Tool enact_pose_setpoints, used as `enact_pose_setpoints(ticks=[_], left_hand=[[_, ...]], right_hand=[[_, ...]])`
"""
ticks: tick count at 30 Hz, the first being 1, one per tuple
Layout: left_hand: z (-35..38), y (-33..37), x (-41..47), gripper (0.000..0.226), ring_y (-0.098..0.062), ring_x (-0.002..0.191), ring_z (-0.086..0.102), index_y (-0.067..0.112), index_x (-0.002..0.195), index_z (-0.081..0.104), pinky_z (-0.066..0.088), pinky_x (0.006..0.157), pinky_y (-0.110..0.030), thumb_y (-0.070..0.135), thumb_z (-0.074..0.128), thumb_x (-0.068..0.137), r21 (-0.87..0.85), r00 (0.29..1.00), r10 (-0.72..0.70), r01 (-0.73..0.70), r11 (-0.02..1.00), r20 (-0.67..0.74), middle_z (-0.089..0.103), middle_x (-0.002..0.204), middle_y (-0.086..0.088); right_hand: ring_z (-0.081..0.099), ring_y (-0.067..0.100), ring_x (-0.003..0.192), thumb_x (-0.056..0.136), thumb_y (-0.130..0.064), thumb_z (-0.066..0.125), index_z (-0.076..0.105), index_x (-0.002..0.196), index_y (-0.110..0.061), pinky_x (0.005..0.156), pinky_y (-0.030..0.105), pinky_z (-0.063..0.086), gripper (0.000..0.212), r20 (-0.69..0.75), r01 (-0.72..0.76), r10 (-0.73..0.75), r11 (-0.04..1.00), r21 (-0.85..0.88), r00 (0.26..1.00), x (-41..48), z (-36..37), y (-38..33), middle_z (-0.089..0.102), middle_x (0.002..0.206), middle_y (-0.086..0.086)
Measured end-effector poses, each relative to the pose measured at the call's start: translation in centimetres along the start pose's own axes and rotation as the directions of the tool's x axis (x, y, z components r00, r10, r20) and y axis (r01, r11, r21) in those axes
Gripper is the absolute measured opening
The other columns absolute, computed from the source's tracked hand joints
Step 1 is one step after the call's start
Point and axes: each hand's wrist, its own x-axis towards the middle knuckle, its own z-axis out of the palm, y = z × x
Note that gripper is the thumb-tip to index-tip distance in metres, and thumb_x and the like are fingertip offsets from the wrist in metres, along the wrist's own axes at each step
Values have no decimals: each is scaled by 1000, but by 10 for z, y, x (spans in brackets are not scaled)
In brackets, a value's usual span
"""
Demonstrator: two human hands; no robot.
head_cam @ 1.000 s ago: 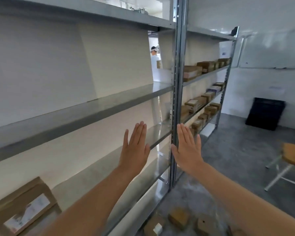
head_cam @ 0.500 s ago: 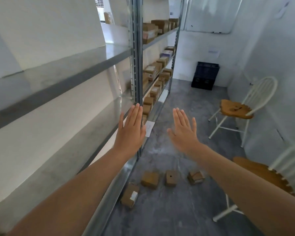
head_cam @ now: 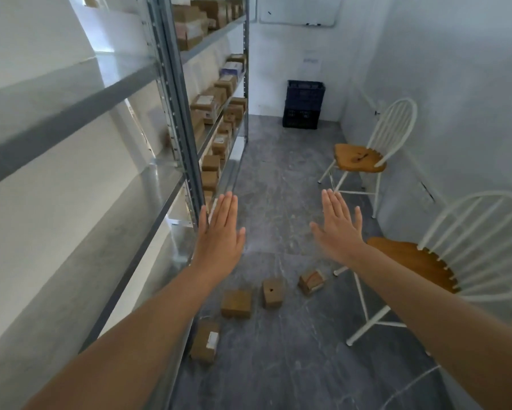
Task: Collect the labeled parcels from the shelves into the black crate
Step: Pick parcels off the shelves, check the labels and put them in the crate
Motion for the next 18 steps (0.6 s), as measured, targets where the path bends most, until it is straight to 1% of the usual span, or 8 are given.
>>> enact_pose_setpoints(ticks=[3, 5, 9, 13, 18], left_hand=[[11, 25, 23, 65, -12, 151, -14, 13, 157, -4, -10, 122, -44, 33, 29, 105, -39, 1000, 15, -15, 999, -6, -10, 165, 0], [20, 41, 36, 65, -12, 151, -14, 13, 157, -4, -12, 122, -43, 33, 28, 105, -49, 1000, 30, -30, 998, -2, -10, 165, 0], [34, 66, 64, 66, -12, 150, -17, 15, 156, -8, -16, 120, -41, 34, 29, 105, -34, 999, 48, -47, 998, 19, -13, 165, 1], [50, 88, 97, 67, -11, 148, -22, 16, 156, -11, -19, 118, -40, 34, 28, 105, 1, 998, 37, -37, 999, 42, -16, 164, 2], [79, 119, 138, 68, -11, 149, -20, 16, 156, -13, -20, 118, -39, 35, 29, 105, 5, 998, 29, -29, 1000, 64, -17, 164, 2]], right_hand=[[-18, 11, 150, 103, -40, 32, -11, 157, -20, 118, 48, -15, 72, 5, -24, 24, 999, 30, 1000, 19, -2, 19, -15, 165, -6], [-18, 11, 150, 104, -40, 32, -11, 157, -20, 118, 48, -15, 71, 4, -14, 14, 1000, 26, 1000, 31, -2, 31, -15, 165, -6], [-18, 11, 150, 104, -41, 32, -11, 157, -21, 119, 49, -13, 71, 3, 27, -27, 999, 30, 1000, 62, -6, 52, -15, 165, -7], [-18, 11, 150, 104, -41, 31, -12, 157, -21, 120, 50, -13, 71, 15, 38, -39, 998, 50, 999, 96, -11, 77, -15, 165, -6], [-18, 12, 150, 104, -42, 30, -12, 157, -19, 119, 49, -14, 71, 22, 54, -55, 996, 66, 998, 128, -15, 115, -15, 165, -6]])
